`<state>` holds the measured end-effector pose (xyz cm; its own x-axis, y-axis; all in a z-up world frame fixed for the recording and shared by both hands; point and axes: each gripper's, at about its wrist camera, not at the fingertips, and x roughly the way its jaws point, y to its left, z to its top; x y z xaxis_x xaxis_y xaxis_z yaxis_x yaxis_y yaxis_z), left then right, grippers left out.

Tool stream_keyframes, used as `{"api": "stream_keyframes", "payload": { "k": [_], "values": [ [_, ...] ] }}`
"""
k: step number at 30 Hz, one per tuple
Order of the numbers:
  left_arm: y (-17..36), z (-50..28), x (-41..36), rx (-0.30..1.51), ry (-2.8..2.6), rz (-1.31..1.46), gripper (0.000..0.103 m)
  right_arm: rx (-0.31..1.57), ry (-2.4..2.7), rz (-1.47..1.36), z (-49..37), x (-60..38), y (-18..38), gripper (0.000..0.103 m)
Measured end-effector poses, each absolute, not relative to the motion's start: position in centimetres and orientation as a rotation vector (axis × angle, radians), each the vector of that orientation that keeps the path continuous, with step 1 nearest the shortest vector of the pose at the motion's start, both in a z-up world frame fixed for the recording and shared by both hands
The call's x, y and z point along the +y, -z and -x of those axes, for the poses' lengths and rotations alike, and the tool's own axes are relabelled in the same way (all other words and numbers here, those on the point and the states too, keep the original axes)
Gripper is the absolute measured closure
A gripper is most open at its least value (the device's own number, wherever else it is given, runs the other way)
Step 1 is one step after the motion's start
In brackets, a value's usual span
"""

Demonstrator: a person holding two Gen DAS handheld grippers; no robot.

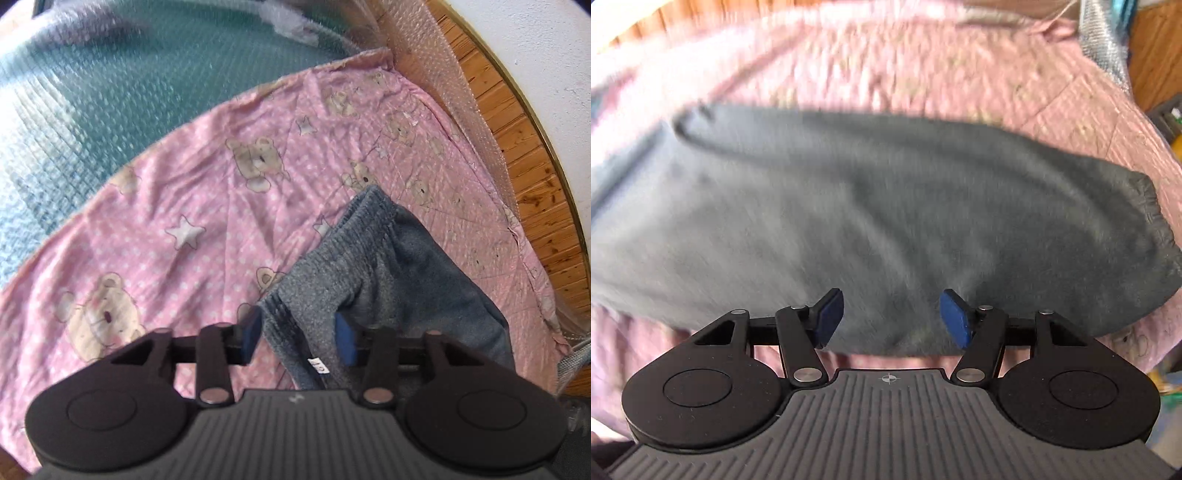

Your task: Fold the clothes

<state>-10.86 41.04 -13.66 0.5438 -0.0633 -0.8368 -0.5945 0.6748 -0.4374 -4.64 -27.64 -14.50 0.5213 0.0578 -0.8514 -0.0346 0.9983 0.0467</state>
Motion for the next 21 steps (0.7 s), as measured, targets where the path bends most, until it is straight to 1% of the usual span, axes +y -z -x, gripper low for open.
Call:
{"api": "stream_keyframes", "payload": {
  "k": [4, 6, 11, 13, 16, 18, 21],
  "values": [
    [10.9, 11.8, 39.9, 0.926, -0.418, 0.718, 0.051, 0.931, -0.101, -0.057, 4.4, -28.6, 12.7, 0.037],
    [9.4, 11.0, 38.3, 0.910, -0.381, 0.693, 0.051, 0.907, -0.116, -0.045, 3.6, -29.0, 12.5, 0.033],
    [8.9, 4.0, 30.0, 0.946, -0.160, 0.640, 0.047, 0.882, -0.127, 0.019, 0.3, -29.3, 13.1, 0.032],
    [10.0, 0.4, 26.6, 0.969, -0.090, 0.623, 0.046, 0.891, -0.121, 0.034, -1.2, -29.6, 13.8, 0.032],
    [13.0, -4.9, 22.8, 1.014, -0.028, 0.609, 0.046, 0.918, -0.093, 0.067, -3.0, -30.1, 15.0, 0.032],
    [15.1, -7.9, 21.1, 1.051, -0.010, 0.590, 0.047, 0.948, -0.055, 0.108, -3.2, -31.2, 16.2, 0.029],
    [17.8, -11.1, 20.2, 1.090, -0.033, 0.532, 0.048, 1.031, 0.027, 0.153, -2.4, -34.3, 18.7, 0.028]
  ]
}}
